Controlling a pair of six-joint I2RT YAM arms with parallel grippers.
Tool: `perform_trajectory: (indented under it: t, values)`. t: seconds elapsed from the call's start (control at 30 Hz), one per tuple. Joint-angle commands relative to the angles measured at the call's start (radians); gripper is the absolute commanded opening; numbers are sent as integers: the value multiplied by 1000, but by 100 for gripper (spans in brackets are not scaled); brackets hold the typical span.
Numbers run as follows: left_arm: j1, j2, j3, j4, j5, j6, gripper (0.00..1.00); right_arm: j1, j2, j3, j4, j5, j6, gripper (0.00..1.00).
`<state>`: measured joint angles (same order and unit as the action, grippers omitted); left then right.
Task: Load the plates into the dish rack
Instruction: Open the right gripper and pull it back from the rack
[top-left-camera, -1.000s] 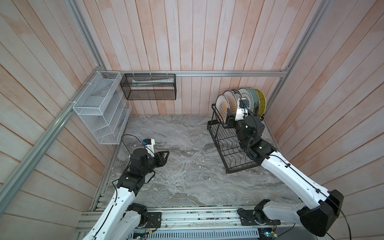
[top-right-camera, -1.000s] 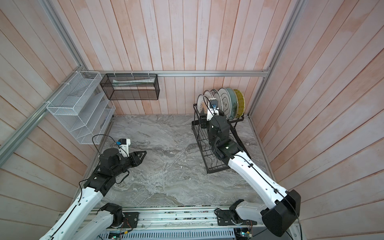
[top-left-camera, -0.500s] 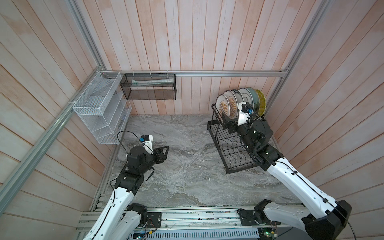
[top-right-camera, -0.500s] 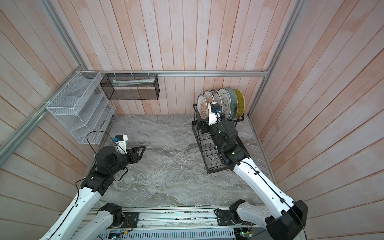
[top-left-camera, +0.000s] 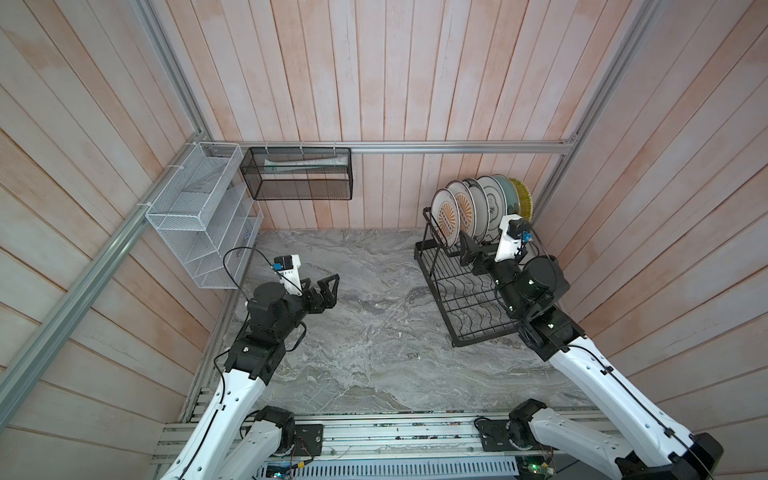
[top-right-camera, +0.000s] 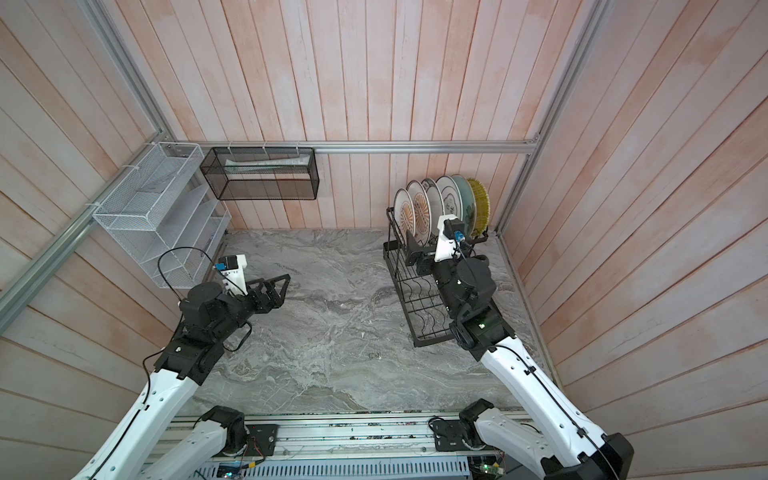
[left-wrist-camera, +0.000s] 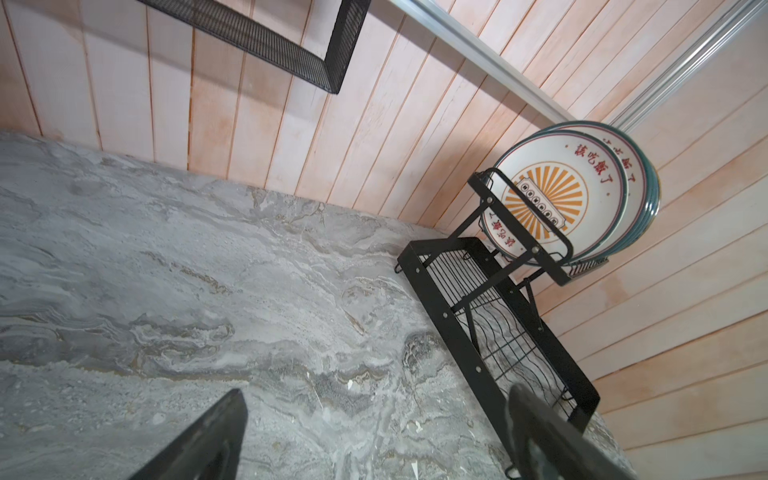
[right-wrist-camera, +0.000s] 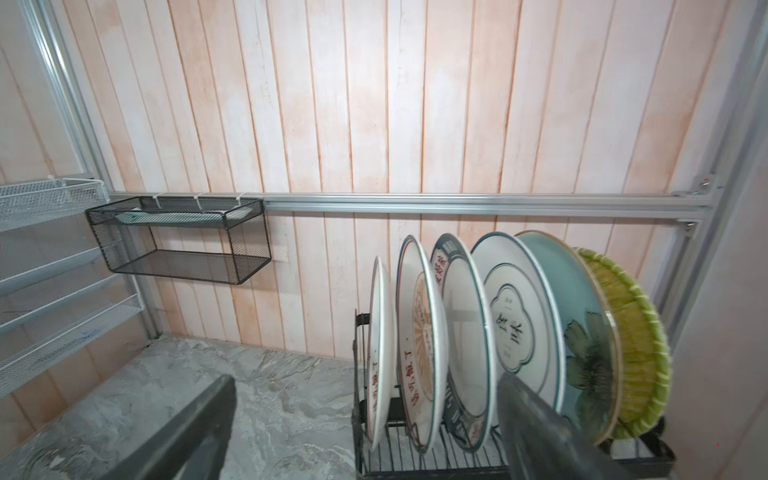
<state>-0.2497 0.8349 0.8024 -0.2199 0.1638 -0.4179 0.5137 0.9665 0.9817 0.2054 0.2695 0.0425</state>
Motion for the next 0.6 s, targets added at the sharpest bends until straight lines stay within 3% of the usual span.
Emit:
perform_trajectory:
  t: [0.0, 0.1, 0.27, 0.37, 0.57]
  values:
    - [-3, 87, 117, -86, -38, 29, 100, -37, -32, 33, -68, 121, 55, 98]
    - [-2, 186, 213, -209, -65, 16, 100, -46, -87, 26, -96, 243, 70, 98]
    - [-3, 181, 180, -148, -43, -1, 100, -62, -156, 26, -176, 356, 70, 98]
    - [-3, 172, 167, -118, -59, -13, 100, -88, -154, 41, -263, 362, 79, 98]
    - [-2, 108, 131, -41, -22, 31, 100, -136, -145, -49, -274, 215, 131, 98]
